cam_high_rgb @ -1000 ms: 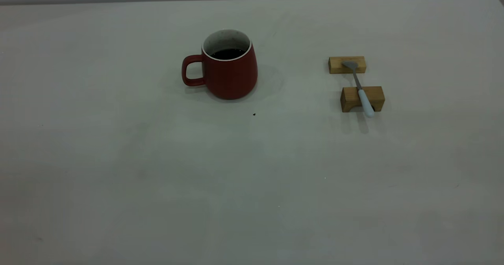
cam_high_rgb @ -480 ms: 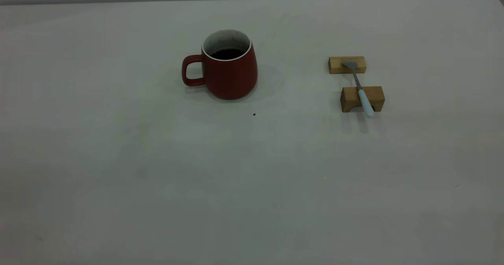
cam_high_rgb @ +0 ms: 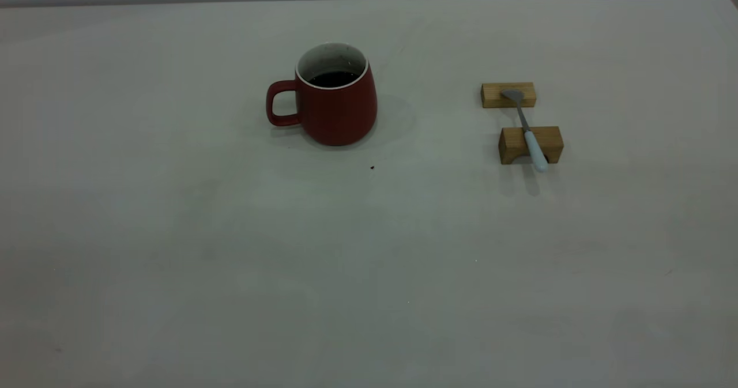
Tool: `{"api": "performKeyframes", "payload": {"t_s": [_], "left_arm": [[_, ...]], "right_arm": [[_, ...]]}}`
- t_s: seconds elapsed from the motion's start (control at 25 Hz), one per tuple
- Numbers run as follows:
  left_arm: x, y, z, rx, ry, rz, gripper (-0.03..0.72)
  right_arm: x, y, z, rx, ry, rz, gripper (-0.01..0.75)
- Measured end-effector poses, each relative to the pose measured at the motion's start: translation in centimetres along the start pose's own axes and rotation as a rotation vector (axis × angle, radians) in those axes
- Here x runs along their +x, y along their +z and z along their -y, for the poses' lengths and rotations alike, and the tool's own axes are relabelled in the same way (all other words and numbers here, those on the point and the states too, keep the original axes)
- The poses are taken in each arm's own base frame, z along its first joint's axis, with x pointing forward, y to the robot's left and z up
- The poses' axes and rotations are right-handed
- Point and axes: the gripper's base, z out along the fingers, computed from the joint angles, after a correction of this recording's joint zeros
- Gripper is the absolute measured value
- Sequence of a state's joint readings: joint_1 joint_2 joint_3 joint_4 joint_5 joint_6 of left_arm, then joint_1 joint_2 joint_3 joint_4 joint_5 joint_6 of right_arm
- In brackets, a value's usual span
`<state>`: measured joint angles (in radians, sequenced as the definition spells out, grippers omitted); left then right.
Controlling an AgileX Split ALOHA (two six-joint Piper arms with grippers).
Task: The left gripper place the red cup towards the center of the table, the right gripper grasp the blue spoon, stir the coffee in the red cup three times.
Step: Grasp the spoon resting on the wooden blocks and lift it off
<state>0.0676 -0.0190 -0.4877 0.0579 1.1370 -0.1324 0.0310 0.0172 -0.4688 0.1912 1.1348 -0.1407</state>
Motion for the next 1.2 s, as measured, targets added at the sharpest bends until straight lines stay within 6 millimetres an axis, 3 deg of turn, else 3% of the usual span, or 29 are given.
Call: {"api": "performKeyframes", "payload": {"t_s": [0.44,0.6,0.84,1.04,1.2], "left_arm": [[0.0,0.0,0.0,0.0,0.0,0.0,0.551],[0.0,0.0,0.0,0.0,0.0,0.0,0.551],[0.0,0.0,0.0,0.0,0.0,0.0,0.551],[0.0,0.0,0.0,0.0,0.001,0.0,0.551],[0.0,0.0,0.0,0.001,0.002,0.0,0.551]], "right_arm": [[-0.3,0.0,-0.3,-0.037,0.04,0.031,0.242],[-1.8,1.3,-0.1,-0.044,0.085,-0.004,0.311],[-5.3,7.4,0.7,-0.101,0.137,-0.202,0.518],[-7.7,13.7,1.4,-0.172,0.138,-0.364,0.542],[-8.3,19.0,2.0,-0.222,0.159,-0.484,0.543]]}}
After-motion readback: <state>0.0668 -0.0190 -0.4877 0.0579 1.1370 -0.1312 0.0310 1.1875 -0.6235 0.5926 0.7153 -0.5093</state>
